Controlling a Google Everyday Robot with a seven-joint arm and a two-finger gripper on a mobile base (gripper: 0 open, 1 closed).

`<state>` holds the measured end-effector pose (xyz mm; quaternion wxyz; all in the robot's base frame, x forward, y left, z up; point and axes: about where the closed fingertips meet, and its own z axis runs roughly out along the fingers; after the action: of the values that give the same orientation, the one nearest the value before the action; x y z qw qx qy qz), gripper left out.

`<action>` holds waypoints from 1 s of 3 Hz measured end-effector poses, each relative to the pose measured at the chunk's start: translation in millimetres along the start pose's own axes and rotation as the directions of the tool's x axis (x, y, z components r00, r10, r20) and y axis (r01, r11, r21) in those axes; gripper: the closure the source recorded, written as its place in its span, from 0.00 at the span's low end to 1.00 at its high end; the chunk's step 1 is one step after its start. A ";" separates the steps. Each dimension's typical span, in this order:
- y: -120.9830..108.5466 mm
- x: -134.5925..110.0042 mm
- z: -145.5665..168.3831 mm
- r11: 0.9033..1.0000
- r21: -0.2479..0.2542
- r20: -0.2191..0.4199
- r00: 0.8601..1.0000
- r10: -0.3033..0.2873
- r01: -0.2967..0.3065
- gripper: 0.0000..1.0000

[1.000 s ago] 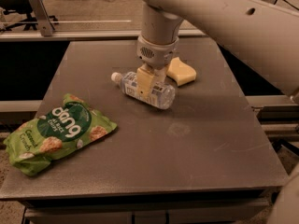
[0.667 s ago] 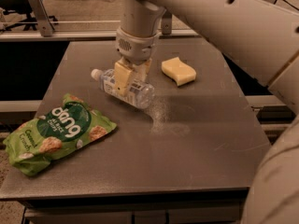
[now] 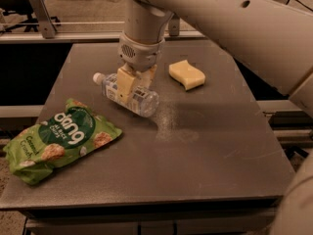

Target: Move blue plastic bottle near green rice chip bag

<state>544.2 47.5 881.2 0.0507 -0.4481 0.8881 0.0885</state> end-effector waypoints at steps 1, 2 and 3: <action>22.3 2.4 2.5 1.000 -0.015 -0.005 1.000 0.020 -0.020 0.58; 23.8 1.1 3.0 1.000 -0.015 0.000 1.000 0.022 -0.022 0.36; 24.4 -0.6 3.1 1.000 -0.013 0.007 1.000 0.021 -0.021 0.12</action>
Offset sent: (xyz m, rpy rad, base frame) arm -0.0182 0.0109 -0.0004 0.0053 0.0176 -0.0148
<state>524.9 62.8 881.0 0.0499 -0.4387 0.8920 0.0965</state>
